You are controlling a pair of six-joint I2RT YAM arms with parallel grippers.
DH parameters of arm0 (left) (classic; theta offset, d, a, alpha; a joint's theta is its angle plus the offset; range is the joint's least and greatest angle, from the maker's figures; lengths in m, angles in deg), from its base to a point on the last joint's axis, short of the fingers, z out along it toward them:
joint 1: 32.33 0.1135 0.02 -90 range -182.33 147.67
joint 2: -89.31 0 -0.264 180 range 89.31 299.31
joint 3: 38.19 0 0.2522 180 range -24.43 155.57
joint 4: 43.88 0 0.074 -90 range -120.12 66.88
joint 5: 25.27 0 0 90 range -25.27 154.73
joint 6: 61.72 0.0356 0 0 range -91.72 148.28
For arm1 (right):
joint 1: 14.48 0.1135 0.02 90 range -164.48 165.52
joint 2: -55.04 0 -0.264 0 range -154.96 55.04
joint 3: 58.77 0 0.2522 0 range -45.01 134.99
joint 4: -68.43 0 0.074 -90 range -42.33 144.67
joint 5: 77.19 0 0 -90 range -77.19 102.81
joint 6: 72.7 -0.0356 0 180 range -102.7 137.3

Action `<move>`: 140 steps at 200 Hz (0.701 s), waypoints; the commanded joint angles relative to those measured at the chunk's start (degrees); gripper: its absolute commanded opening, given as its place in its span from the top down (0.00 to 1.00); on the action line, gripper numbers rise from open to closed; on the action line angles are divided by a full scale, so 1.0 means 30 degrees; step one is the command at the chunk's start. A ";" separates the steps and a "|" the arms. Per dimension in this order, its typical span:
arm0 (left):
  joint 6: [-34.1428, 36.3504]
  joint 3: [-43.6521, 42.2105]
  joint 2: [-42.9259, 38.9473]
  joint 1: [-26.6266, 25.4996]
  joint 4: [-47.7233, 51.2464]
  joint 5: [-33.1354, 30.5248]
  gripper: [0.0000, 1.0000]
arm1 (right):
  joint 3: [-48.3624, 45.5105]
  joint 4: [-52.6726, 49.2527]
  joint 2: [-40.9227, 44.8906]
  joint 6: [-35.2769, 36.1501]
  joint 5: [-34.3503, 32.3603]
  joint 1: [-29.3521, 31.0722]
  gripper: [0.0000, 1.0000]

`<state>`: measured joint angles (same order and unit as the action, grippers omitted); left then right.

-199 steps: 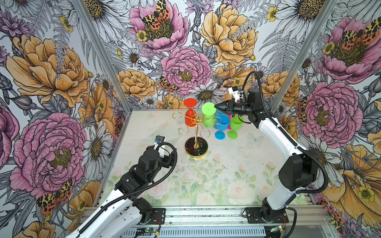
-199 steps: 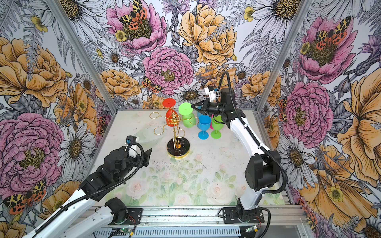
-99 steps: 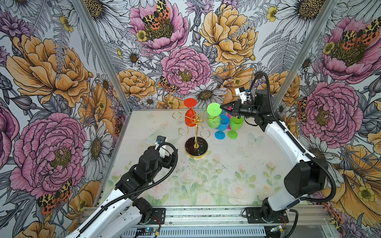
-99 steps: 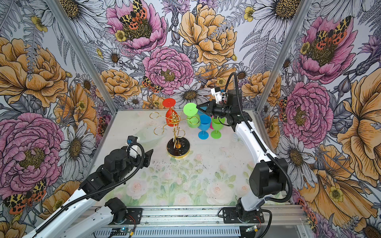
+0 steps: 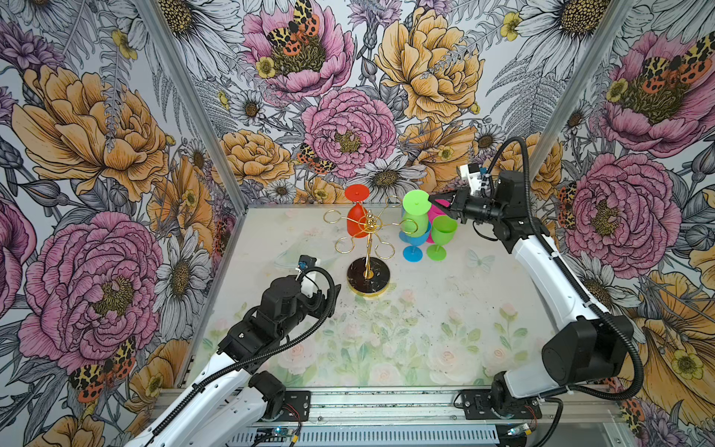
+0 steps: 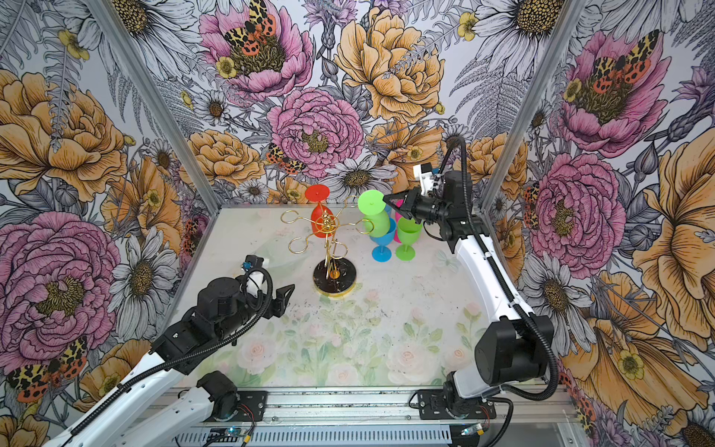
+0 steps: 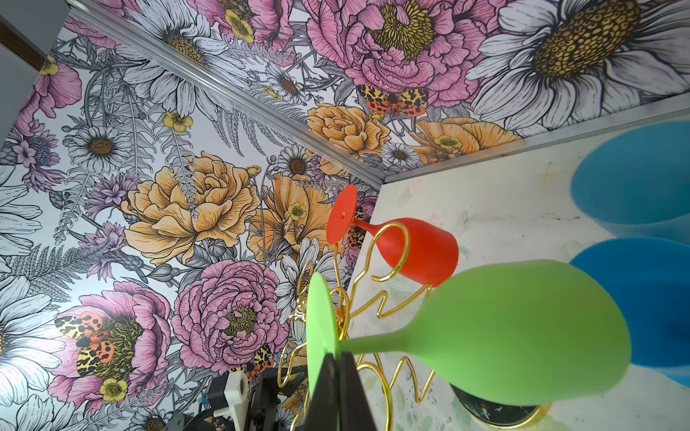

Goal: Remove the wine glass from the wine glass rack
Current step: 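Pull the green glass off its hook with the right gripper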

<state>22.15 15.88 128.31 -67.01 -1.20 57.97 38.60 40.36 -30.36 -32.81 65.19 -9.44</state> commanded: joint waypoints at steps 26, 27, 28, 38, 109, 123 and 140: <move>-0.0631 0.1950 0.0723 0.0131 -0.0670 0.2618 0.07 | -0.1021 0.0494 0.1951 0.0558 -0.0834 -0.0900 1.00; -0.0627 0.1990 0.0745 0.0132 -0.0659 0.2671 0.07 | -0.1043 0.0507 0.1968 0.0544 -0.0827 -0.0923 1.00; -0.0639 0.2010 0.0772 0.0132 -0.0654 0.2697 0.07 | -0.1054 0.0514 0.1991 0.0552 -0.0823 -0.0950 1.00; -0.0843 0.2461 0.1030 0.0139 -0.0677 0.3134 0.07 | -0.1273 0.0465 0.2292 0.0548 -0.0843 -0.1196 1.00; -0.2726 0.5859 0.3580 0.0159 -0.0697 0.6566 0.10 | -0.3184 -0.0306 0.4592 0.0825 0.0215 -0.1712 1.00; -0.3224 0.6487 0.4121 0.0162 -0.0730 0.7156 0.10 | -0.3432 -0.0791 0.5063 0.1057 0.0523 -0.1811 1.00; -0.3946 0.7209 0.4894 0.0163 -0.0954 0.8231 0.11 | -0.3805 -0.1222 0.5625 0.1379 0.0960 -0.1856 1.00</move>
<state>14.44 34.09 140.79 -67.01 -2.09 76.18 28.24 38.20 -16.68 -31.10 65.27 -14.58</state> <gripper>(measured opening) 0.892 0.047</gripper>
